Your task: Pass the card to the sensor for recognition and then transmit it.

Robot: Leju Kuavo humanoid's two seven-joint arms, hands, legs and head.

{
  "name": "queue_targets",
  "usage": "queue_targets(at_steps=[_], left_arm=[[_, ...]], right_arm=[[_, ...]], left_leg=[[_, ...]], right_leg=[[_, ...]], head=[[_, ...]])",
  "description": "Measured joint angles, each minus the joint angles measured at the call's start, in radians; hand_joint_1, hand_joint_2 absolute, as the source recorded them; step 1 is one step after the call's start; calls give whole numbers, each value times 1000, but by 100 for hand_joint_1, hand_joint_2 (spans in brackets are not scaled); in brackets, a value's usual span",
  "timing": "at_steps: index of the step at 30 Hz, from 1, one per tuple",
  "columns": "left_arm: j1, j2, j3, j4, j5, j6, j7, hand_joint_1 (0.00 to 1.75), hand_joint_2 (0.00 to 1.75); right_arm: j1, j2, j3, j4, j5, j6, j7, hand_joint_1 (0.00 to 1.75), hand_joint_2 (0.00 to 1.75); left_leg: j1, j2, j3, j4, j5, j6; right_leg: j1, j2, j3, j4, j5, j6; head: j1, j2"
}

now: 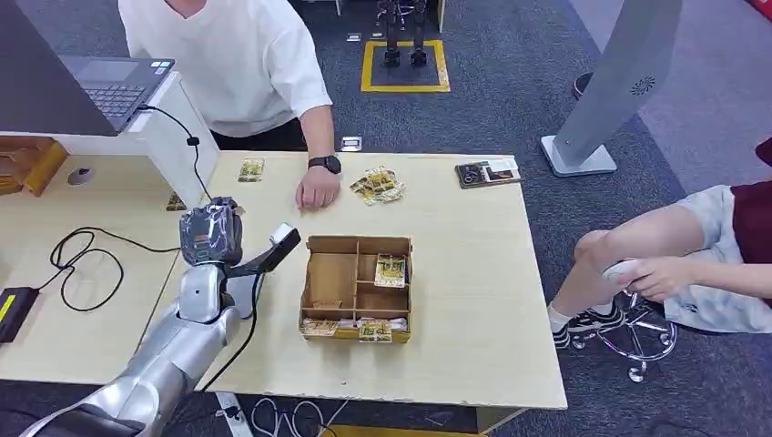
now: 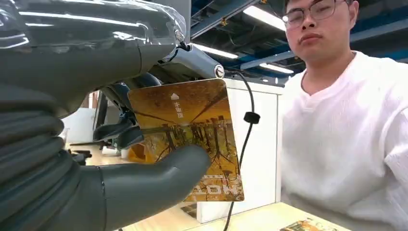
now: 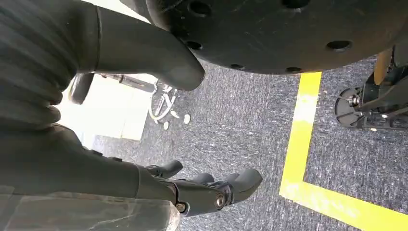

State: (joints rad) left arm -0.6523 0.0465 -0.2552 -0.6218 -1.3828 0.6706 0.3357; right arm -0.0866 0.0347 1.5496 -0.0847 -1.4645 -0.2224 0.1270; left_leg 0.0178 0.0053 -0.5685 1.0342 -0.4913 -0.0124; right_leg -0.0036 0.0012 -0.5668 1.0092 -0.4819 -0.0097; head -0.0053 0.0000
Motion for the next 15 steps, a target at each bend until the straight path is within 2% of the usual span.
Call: queue_targets(at_steps=[9, 15], left_arm=[[18, 23, 0, 4, -26, -11, 30, 175, 175], [39, 38, 0, 4, -53, -71, 43, 175, 175]], right_arm=[[0, 0, 0, 0, -2, 0, 0, 0, 175], [1, 0, 0, 0, -15, 1, 0, 0, 175]], left_leg=[[0, 0, 0, 0, 0, 0], [0, 0, 0, 0, 0, 0]], right_leg=[[0, 0, 0, 0, 0, 0], [0, 0, 0, 0, 0, 0]], head=[[0, 0], [0, 0]])
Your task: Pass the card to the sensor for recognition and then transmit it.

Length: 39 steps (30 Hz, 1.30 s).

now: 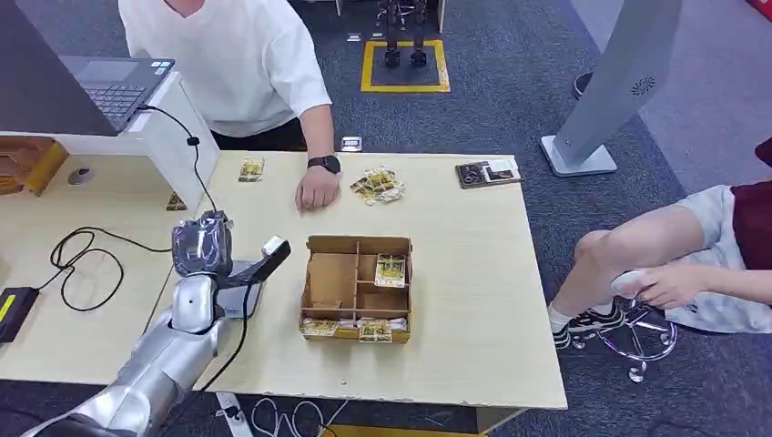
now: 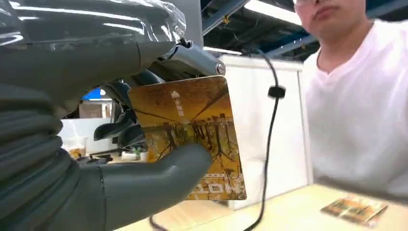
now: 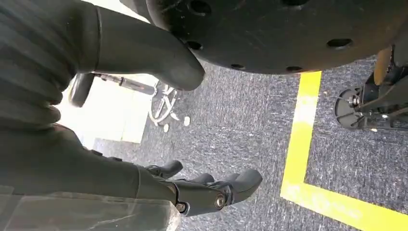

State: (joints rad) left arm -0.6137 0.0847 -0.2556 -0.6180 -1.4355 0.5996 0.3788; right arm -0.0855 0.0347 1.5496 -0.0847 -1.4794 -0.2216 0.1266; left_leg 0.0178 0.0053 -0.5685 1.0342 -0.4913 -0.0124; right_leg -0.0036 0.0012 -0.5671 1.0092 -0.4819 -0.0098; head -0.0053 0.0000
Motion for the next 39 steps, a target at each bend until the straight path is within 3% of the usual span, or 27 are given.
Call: queue_targets(at_steps=[15, 21, 39], left_arm=[[7, 3, -5, 3, -61, -145, 48, 175, 175], [6, 9, -22, 16, -93, -234, 65, 175, 175], [-25, 18, -52, 34, -74, -370, 29, 175, 175]], right_arm=[[0, 0, 0, 0, -2, 1, 0, 0, 175], [0, 0, 0, 0, -3, 2, 0, 0, 175], [0, 0, 0, 0, -18, 5, 0, 0, 175]], left_leg=[[0, 0, 0, 0, 0, 0], [0, 0, 0, 0, 0, 0], [0, 0, 0, 0, 0, 0]], right_leg=[[0, 0, 0, 0, 0, 0], [0, 0, 0, 0, 0, 0], [0, 0, -1, 0, 0, 0]], head=[[0, 0], [0, 0], [0, 0]])
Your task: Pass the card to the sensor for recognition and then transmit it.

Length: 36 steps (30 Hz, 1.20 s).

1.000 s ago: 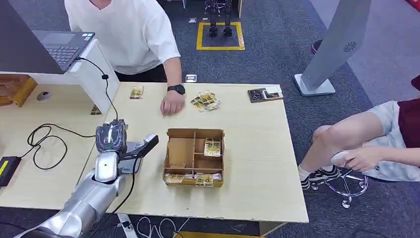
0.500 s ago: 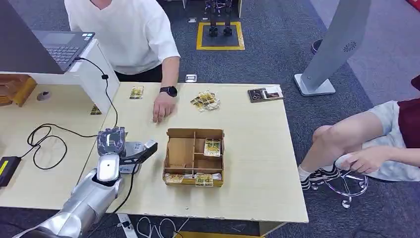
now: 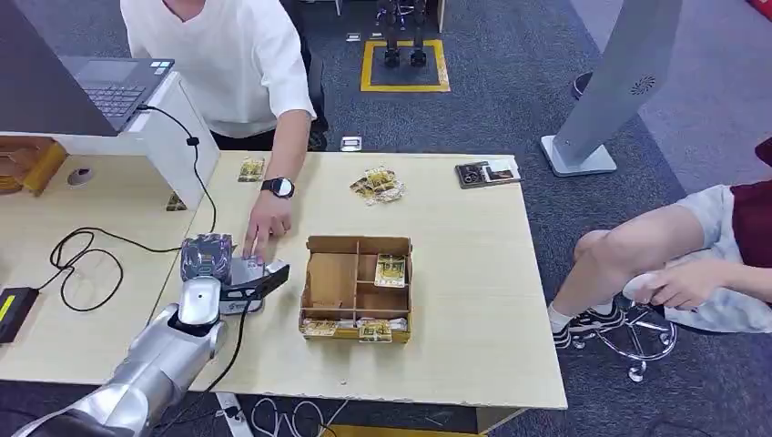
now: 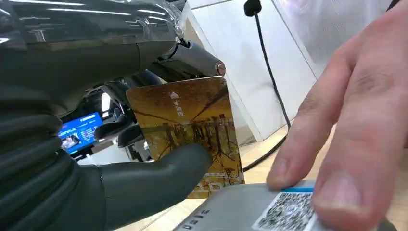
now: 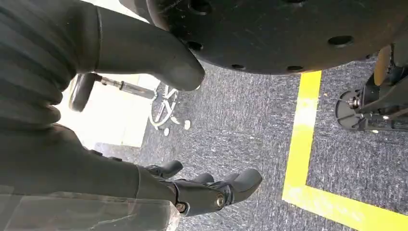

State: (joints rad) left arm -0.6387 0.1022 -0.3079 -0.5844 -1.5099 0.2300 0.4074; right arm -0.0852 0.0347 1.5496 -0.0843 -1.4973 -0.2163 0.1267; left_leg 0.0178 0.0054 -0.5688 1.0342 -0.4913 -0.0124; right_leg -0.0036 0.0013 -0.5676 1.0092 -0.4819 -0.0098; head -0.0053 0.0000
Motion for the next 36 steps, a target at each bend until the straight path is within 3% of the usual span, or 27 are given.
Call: queue_targets(at_steps=[10, 19, 29, 36], left_arm=[[-19, 1, -11, 0, 20, 10, -10, 175, 175], [-34, 10, -24, -10, 41, -20, -29, 175, 175], [-74, 11, -78, -16, 148, -226, -111, 175, 175], [-98, 21, -132, -18, 245, -305, -158, 175, 175]], right_arm=[[0, 0, 0, 0, -3, 1, 1, 0, 175], [1, 0, 0, 3, -5, 6, 1, 0, 175], [1, 0, 0, 7, -22, 16, 1, 0, 175], [1, 0, 0, 9, -22, 19, 2, 0, 175]], left_leg=[[0, 0, 0, 0, 0, 0], [0, 0, 0, 0, 0, 0], [0, 0, 2, 0, 0, 0], [0, -1, 3, 0, 1, 0]], right_leg=[[0, 0, 0, 0, 0, 0], [0, 0, 0, 0, 0, 0], [0, 0, 2, 0, 0, 0], [0, -1, 4, 1, 0, 0]], head=[[0, 0], [0, 0], [0, 0], [0, 0]])
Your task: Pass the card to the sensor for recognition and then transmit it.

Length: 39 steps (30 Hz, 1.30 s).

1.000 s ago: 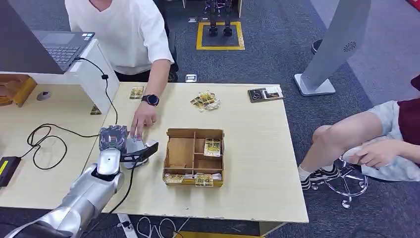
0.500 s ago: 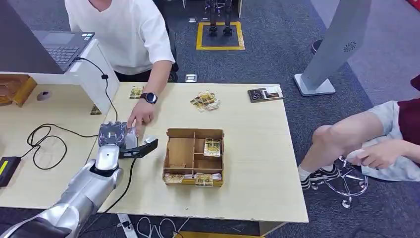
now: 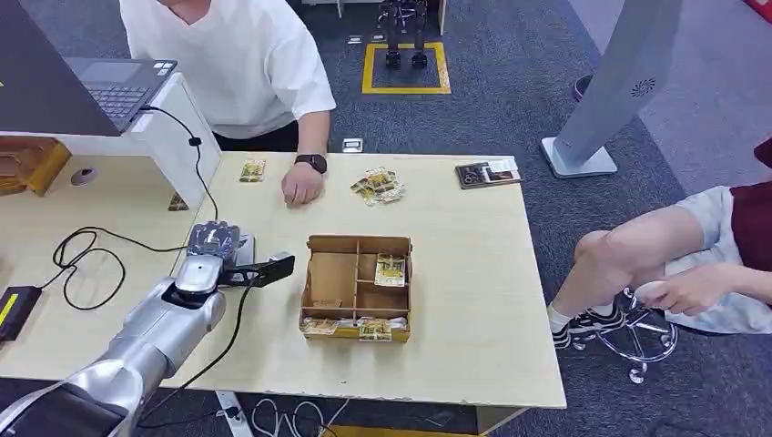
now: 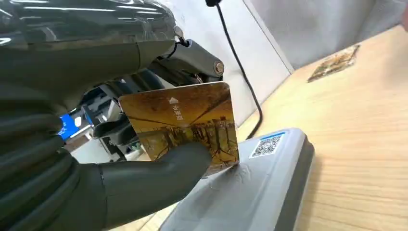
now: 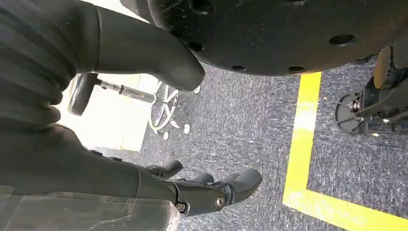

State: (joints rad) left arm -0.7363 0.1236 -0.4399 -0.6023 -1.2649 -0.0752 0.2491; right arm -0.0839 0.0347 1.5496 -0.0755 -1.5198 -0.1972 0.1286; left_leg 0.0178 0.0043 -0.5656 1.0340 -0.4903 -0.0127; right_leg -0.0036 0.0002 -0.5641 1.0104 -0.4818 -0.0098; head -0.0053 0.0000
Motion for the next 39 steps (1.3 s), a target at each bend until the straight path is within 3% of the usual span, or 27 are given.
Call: queue_targets(at_steps=[10, 23, 28, 33, 39], left_arm=[[-17, 19, -68, 2, 82, -51, -44, 175, 175], [-19, 36, -120, 3, 154, -45, -40, 175, 175], [-16, 37, -132, 3, 160, -13, -16, 175, 175], [15, 31, -133, -2, 136, 166, 79, 175, 175], [103, 22, -99, -64, 98, 433, 111, 175, 175]], right_arm=[[-1, 0, 0, 1, 0, 2, 5, 0, 175], [-1, 0, 0, 1, 0, 2, 10, 0, 175], [-1, 0, 0, 1, 0, 3, 10, 0, 175], [-1, 0, 0, 1, -11, 2, 10, 0, 175], [-1, 0, 1, 1, -14, -2, 10, 0, 175]], left_leg=[[0, 0, 2, 0, 0, 0], [0, 0, 4, 0, 0, 0], [0, 0, 4, 0, 0, 0], [0, 1, 5, 0, 0, 0], [0, 1, 1, 0, 0, -1]], right_leg=[[0, 0, 2, 0, 0, 0], [0, 0, 4, 1, 0, 0], [0, 0, 4, 1, 0, 0], [0, 1, 3, 1, 0, 0], [0, 1, 0, 1, 0, 0]], head=[[0, 0], [0, 0], [0, 0], [0, 0], [0, 0]])
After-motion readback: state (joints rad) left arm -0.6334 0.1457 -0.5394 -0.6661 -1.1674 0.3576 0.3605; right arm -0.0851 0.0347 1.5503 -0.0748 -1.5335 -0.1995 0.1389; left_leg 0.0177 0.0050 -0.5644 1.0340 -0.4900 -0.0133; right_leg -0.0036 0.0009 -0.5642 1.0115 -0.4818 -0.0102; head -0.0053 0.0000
